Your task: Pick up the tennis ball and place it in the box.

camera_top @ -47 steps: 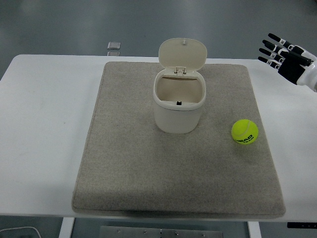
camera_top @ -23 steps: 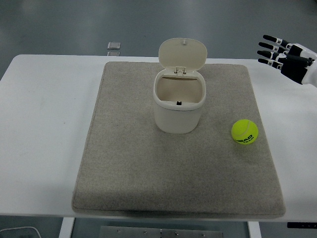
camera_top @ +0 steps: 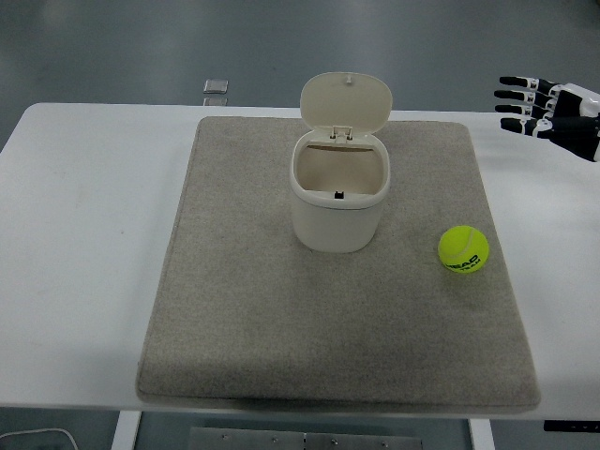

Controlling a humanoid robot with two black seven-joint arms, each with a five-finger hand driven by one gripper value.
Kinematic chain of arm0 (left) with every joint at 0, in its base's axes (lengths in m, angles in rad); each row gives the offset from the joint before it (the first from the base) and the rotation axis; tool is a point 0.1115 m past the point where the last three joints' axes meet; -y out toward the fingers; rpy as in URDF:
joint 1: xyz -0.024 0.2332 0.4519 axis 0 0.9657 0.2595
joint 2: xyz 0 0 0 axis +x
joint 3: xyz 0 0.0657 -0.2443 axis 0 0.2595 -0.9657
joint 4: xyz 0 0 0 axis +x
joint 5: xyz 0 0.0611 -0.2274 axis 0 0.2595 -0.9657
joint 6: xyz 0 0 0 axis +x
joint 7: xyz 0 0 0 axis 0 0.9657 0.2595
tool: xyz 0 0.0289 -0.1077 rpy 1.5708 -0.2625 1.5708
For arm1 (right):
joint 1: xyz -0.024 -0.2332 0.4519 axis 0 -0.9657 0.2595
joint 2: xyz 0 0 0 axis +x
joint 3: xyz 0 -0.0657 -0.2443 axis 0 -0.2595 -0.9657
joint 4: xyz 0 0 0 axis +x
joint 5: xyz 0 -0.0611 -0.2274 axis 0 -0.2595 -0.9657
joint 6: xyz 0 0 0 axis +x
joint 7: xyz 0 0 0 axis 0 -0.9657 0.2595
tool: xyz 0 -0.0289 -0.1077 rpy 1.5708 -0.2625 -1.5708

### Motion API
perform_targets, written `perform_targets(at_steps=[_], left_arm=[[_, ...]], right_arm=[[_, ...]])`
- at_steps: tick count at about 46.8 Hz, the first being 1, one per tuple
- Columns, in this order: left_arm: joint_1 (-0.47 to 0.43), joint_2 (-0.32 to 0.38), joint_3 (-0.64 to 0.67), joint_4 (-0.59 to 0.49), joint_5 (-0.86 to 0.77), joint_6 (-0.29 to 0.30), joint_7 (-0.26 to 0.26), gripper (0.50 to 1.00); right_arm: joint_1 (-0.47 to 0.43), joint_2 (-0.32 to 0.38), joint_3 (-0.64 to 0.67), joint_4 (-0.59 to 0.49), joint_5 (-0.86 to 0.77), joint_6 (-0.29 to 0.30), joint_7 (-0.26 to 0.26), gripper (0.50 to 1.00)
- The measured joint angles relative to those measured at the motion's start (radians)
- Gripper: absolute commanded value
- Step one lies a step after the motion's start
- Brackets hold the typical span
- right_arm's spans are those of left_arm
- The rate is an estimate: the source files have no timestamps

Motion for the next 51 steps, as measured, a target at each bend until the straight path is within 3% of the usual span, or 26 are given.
perform_targets(at_steps=[16,38,51], left_arm=[[0.000,0.000,0.000,0.000,0.000,0.000,0.001,0.992],[0.000,0.000,0.000,0.000,0.000,0.000,0.001,0.992],[0.000,0.000,0.000,0.000,0.000,0.000,0.001,0.992]], right_arm=[[-0.059,-0.106,-0.010,0.225,-0.242,0.001,0.133,0.932],[-0.146,-0.174,-0.012,0.392,-0.612,-0.013,0.264,0.930],[-0.188,-0.166,-0.049,0.419,-0.777,-0.132,0.302,0.930]])
